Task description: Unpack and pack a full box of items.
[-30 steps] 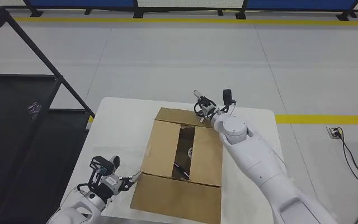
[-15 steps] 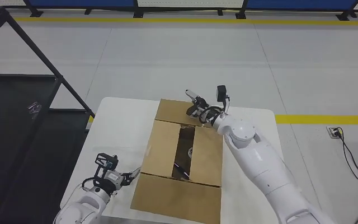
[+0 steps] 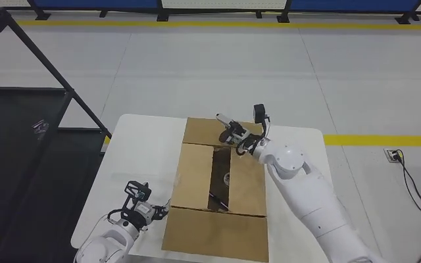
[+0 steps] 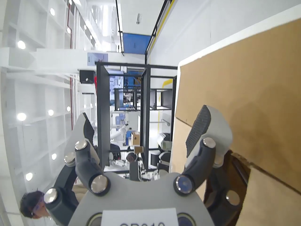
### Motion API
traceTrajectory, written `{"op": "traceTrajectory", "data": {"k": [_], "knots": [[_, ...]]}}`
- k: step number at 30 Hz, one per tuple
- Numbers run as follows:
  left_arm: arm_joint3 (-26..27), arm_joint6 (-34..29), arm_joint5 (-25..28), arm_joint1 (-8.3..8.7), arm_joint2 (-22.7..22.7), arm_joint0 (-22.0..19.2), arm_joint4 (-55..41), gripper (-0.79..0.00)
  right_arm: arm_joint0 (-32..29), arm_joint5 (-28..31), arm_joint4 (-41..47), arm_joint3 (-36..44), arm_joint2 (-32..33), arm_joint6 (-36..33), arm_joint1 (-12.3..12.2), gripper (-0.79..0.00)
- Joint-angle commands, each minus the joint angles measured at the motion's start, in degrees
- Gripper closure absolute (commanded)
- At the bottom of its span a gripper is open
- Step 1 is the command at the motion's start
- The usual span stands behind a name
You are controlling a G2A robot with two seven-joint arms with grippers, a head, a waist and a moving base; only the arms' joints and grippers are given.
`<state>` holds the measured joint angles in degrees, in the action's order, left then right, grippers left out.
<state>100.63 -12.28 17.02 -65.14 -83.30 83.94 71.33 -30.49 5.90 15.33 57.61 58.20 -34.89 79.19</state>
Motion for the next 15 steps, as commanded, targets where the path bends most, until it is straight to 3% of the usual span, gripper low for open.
{"op": "traceTrajectory", "data": {"k": [1, 6, 15], "knots": [[0.05, -0.04, 0.02, 0.0, 0.13, 0.01, 0.22, -0.785, -0.32, 0.4, -2.3, 0.82, 0.03, -5.1, -0.53, -0.785], [0.07, 0.79, -1.04, -0.02, -0.73, 0.12, -0.59, -0.785, -0.8, -0.19, -9.15, 2.35, -0.74, -11.0, -1.45, -0.785], [0.76, 2.36, -5.15, -0.41, -2.59, 0.14, -6.45, -0.785, 0.97, -4.97, -15.29, 0.45, -3.96, -13.56, -1.08, -0.785]]}}
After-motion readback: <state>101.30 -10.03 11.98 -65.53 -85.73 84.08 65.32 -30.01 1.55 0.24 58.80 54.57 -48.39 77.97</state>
